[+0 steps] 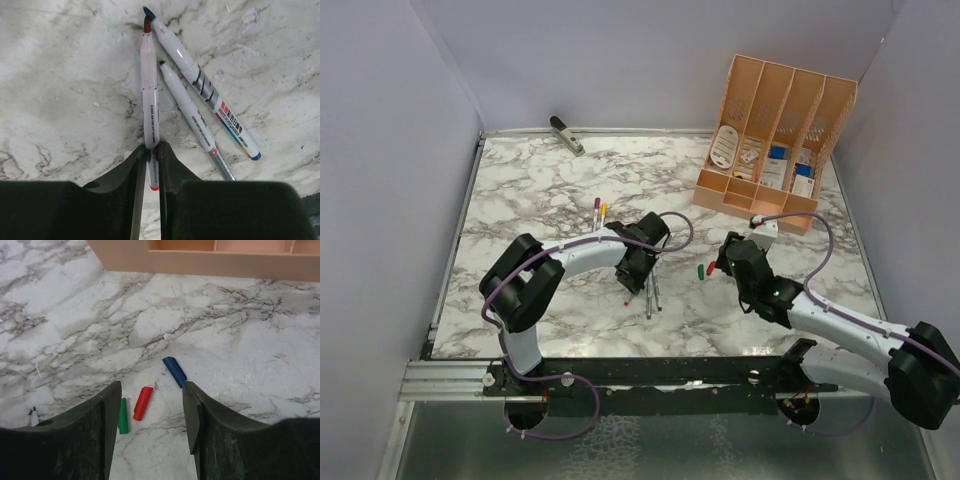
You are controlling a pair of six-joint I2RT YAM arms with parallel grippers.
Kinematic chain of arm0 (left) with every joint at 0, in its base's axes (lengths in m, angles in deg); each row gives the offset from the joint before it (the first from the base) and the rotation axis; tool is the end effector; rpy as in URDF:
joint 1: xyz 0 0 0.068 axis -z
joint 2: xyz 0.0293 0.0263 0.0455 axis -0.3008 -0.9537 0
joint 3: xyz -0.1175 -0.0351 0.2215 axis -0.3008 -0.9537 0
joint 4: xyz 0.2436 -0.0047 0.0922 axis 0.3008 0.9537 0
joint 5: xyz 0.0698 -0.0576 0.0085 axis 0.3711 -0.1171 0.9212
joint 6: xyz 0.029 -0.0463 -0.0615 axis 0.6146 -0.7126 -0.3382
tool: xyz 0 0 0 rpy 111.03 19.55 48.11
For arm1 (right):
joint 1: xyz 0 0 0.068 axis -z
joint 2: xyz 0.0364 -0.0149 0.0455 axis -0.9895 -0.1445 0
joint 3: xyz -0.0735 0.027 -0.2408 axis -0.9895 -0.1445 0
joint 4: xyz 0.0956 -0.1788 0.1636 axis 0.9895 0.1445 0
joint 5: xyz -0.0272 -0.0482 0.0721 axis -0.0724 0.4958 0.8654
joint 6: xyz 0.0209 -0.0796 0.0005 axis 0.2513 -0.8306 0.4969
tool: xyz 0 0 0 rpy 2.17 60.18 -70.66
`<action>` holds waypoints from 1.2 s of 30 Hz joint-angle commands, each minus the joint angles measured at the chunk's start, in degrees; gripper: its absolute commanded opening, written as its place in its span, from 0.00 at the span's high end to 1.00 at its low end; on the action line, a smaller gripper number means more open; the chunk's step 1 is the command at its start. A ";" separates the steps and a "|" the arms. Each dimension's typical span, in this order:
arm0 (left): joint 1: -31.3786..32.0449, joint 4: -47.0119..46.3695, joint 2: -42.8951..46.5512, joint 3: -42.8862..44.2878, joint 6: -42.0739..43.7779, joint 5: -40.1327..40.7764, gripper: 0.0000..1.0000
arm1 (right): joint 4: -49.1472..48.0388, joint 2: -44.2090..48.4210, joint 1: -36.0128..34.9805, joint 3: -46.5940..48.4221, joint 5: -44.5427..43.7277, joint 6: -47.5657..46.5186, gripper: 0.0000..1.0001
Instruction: Insert the pens into the pen caps
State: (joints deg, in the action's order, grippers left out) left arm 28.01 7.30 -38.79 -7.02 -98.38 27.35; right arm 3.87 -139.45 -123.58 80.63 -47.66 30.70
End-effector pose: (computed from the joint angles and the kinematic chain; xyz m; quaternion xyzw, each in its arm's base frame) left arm 0.2389 -0.2474 0.1052 0.2434 0.9621 -0.0805 0.0934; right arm 0.2088 0.1249 0.1729 0.1242 0.8308 0.0495 0.5403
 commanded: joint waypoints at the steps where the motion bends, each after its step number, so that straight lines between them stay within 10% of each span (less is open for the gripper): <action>1: -0.43 -12.69 -1.68 -4.40 2.16 9.67 1.00 | 5.01 -3.95 0.05 2.72 -2.25 3.61 0.49; 36: -0.38 -33.55 34.10 -20.76 4.42 19.78 1.00 | 8.95 -22.72 0.05 10.68 6.79 9.15 0.71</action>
State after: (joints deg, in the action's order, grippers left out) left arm 27.83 -19.78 -8.93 -25.90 -95.80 47.50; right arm 10.62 -160.91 -123.58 89.46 -40.41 37.89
